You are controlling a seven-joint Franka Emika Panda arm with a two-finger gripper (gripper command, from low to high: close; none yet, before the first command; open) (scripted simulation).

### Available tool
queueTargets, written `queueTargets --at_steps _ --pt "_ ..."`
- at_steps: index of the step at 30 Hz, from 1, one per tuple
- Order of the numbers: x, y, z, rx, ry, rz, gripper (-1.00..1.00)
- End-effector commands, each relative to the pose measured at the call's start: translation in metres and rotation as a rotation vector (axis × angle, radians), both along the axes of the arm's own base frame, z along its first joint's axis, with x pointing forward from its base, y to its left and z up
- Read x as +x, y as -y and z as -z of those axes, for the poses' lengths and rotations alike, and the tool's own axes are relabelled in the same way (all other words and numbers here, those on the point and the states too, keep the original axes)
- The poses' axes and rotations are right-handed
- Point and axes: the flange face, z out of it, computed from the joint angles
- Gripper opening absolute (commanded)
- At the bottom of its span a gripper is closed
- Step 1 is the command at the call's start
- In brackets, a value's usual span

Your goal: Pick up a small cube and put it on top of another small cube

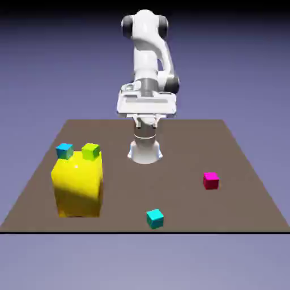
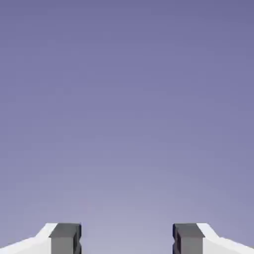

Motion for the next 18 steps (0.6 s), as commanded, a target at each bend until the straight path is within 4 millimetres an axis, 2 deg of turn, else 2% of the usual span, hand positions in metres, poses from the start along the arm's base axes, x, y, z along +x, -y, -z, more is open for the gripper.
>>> queueTargets --at_steps 1,10,18 --pt "0.002 -0.005 0.004 -0.035 -0.017 -0.042 0.00" --pt "0.015 -0.053 0.046 -0.323 -0.162 -0.445 0.00" --pt "0.017 -0.096 0.086 -0.535 -0.267 -0.839 0.00"
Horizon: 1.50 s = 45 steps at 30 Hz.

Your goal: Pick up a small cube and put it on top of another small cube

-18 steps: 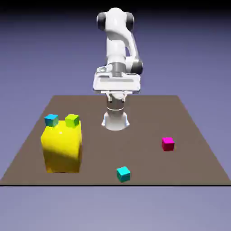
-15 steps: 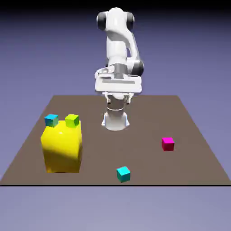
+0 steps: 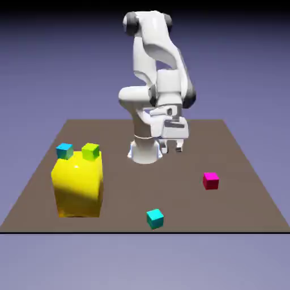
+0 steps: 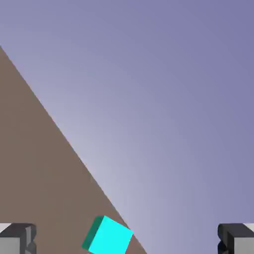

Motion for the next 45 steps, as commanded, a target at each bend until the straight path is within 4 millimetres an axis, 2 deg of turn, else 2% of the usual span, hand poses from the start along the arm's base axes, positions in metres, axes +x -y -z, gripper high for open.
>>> queueTargets --at_steps 1,10,19,28,38,40,45 --pt "0.000 -0.005 0.005 -0.023 -0.015 -0.051 0.00" --pt "-0.010 -0.055 0.050 -0.190 -0.148 -0.523 0.00" --pt "-0.031 -0.103 0.094 -0.291 -0.262 -1.021 0.00" --pt "-0.063 -0.148 0.134 -0.321 -0.344 -1.537 0.00" --pt "-0.110 -0.195 0.171 -0.259 -0.376 -2.121 0.00" --pt "-0.113 -0.197 0.173 -0.254 -0.375 -2.145 0.00" --pt "-0.123 -0.196 0.233 -0.254 -0.374 -2.145 0.00"
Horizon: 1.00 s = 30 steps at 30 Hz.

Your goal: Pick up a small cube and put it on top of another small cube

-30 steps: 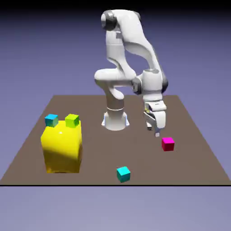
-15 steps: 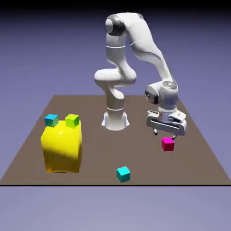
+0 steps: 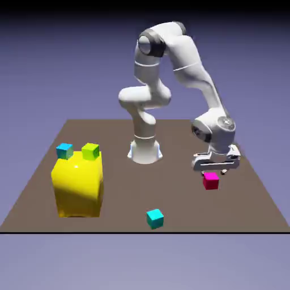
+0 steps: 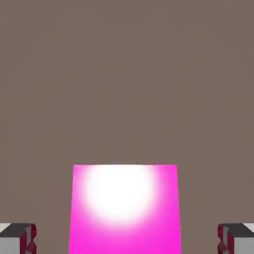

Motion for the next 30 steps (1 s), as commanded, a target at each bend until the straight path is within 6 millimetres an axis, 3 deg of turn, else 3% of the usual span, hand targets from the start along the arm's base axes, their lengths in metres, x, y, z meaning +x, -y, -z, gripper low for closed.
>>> queueTargets --at_steps 1,2,3,8,9,10,15,20,25,30 --pt "-0.002 0.001 0.008 -0.001 0.000 -0.001 0.00" --pt "-0.002 0.001 0.008 -0.001 0.000 -0.001 -1.00" --pt "-0.002 0.001 0.008 -0.001 0.000 -0.001 -1.00" --pt "0.010 -0.001 -0.052 0.000 0.000 0.000 -1.00" --pt "0.017 0.004 -0.062 -0.003 0.000 0.015 -1.00" --pt "0.037 0.020 -0.070 -0.011 0.003 0.064 -1.00" --pt "0.121 0.117 -0.112 -0.041 0.007 0.308 -1.00" --pt "0.168 0.235 -0.162 -0.054 0.003 0.552 -1.00" --pt "0.175 0.360 -0.218 -0.049 -0.003 0.794 -1.00" --pt "0.140 0.479 -0.279 -0.026 -0.005 1.033 -1.00"
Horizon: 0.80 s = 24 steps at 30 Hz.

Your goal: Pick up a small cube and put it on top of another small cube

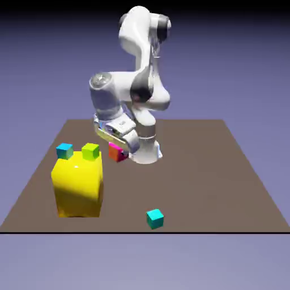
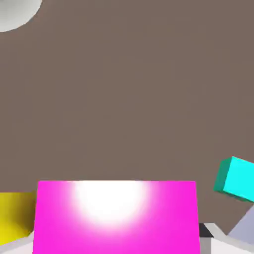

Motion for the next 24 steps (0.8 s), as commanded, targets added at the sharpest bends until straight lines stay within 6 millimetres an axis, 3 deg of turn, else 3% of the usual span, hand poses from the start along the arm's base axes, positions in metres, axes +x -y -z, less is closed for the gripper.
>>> queueTargets --at_steps 1,3,4,14,24 --pt "-0.012 0.022 -0.012 0.007 0.006 0.048 -1.00" --pt "-0.039 0.062 -0.037 0.017 0.016 0.141 -1.00" --pt "-0.046 0.070 -0.042 0.019 0.019 0.160 -1.00" --pt "-0.051 0.069 -0.029 0.004 0.033 0.167 -1.00" --pt "-0.053 0.065 -0.001 0.009 0.032 0.166 -1.00"
